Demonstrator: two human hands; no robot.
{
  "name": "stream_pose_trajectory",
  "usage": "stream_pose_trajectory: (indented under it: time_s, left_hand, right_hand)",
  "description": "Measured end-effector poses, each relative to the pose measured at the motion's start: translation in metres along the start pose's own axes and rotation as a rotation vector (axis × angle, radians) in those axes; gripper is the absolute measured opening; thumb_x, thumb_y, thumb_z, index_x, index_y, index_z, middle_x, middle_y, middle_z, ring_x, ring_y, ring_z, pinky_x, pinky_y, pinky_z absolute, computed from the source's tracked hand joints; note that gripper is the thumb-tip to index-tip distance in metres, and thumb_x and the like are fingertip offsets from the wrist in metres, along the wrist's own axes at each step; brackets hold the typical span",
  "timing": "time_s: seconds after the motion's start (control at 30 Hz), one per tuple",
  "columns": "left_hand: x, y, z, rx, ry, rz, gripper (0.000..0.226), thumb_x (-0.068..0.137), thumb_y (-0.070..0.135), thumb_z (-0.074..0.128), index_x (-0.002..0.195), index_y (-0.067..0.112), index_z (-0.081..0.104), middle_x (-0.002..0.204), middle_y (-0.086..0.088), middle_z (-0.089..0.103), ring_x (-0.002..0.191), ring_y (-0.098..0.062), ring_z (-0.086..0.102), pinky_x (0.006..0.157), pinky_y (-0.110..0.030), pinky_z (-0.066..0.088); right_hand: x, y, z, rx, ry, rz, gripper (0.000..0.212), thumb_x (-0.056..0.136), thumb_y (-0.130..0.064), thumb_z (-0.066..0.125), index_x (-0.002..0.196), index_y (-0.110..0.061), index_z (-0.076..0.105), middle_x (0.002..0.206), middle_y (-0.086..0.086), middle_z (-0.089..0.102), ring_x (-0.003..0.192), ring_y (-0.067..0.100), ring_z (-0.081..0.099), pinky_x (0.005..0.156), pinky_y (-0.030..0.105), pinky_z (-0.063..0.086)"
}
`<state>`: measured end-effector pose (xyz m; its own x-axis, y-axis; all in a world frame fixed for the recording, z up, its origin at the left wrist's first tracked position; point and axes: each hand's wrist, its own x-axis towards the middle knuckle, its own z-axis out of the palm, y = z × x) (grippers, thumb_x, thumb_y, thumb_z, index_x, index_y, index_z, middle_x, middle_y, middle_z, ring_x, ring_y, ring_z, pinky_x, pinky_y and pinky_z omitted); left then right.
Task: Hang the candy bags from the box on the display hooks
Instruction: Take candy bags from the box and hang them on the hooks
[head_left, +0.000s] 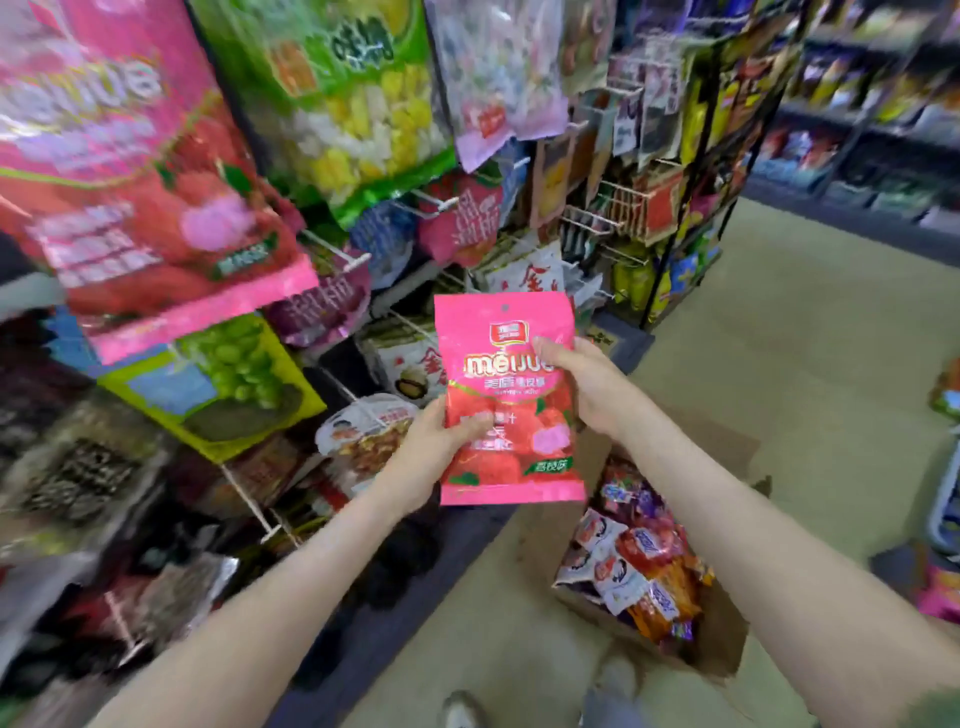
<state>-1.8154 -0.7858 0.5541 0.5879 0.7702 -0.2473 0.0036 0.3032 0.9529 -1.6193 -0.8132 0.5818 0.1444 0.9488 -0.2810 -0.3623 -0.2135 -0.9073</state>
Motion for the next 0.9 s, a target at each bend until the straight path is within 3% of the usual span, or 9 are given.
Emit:
stream_pose_trajectory:
  time_s: [0.1,0.23,0.37,0.47,0.6,0.7,0.9]
  left_hand:
    - [-0.026,0.043,-0.027,-0.033,0.097,0.070,0.026,0.079,0.028,0.064,0.104,0.019,0.063,0.096,-0.004,0.074,0.086,-0.021,0.069,0.078,-0.035,0.057]
    - [-0.053,0.094,-0.052,-0.027,0.221,0.165,0.041,0.075,0.044,0.064,0.107,0.017,0.062,0.097,-0.008,0.074,0.087,-0.025,0.071,0.079,-0.039,0.057]
    - [-0.075,0.122,-0.068,-0.049,0.358,0.266,0.017,0.086,0.030,0.065,0.101,0.022,0.060,0.096,-0.002,0.074,0.081,-0.017,0.072,0.067,-0.029,0.058]
    - [-0.087,0.124,-0.075,-0.048,0.377,0.283,0.025,0.082,0.028,0.069,0.104,0.023,0.058,0.096,0.004,0.073,0.085,-0.015,0.072,0.071,-0.029,0.057]
    - [-0.085,0.118,-0.082,-0.076,0.418,0.248,0.034,0.079,0.037,0.069,0.107,0.021,0.059,0.098,0.003,0.073,0.090,-0.018,0.071,0.081,-0.034,0.056]
    - [-0.076,0.113,-0.081,-0.111,0.414,0.163,0.055,0.077,0.050,0.067,0.119,0.015,0.059,0.104,-0.005,0.073,0.095,-0.024,0.070,0.088,-0.042,0.055]
    - [-0.059,0.104,-0.072,-0.140,0.346,0.043,0.043,0.087,0.048,0.060,0.116,0.016,0.062,0.101,-0.006,0.074,0.092,-0.023,0.070,0.085,-0.039,0.054]
  right_hand:
    - [0.004,-0.012,0.059,0.046,0.037,-0.103,0.018,0.088,-0.015,0.061,0.105,-0.011,0.064,0.097,0.011,0.071,0.085,0.025,0.068,0.081,0.040,0.055]
    - [0.002,-0.040,0.120,-0.003,-0.034,-0.195,0.025,0.087,-0.015,0.062,0.110,-0.006,0.063,0.103,0.017,0.069,0.087,0.029,0.067,0.083,0.042,0.055]
    - [-0.002,-0.070,0.164,-0.045,-0.151,-0.298,0.016,0.086,-0.009,0.061,0.101,-0.008,0.065,0.090,0.012,0.071,0.077,0.023,0.069,0.072,0.035,0.058]
    - [0.000,-0.079,0.176,-0.073,-0.244,-0.287,0.011,0.084,-0.009,0.061,0.094,-0.010,0.066,0.077,0.007,0.072,0.066,0.019,0.068,0.063,0.029,0.057]
    - [0.007,-0.070,0.180,-0.090,-0.259,-0.209,0.008,0.087,-0.011,0.060,0.090,-0.010,0.066,0.074,0.006,0.073,0.065,0.019,0.069,0.061,0.028,0.057]
    - [0.013,-0.061,0.178,-0.105,-0.230,-0.169,0.008,0.087,-0.014,0.062,0.092,-0.009,0.067,0.079,0.008,0.073,0.068,0.021,0.069,0.063,0.030,0.057]
    - [0.019,-0.054,0.159,-0.119,-0.152,-0.087,0.016,0.085,-0.018,0.067,0.096,-0.007,0.067,0.082,0.012,0.072,0.070,0.026,0.069,0.067,0.035,0.057]
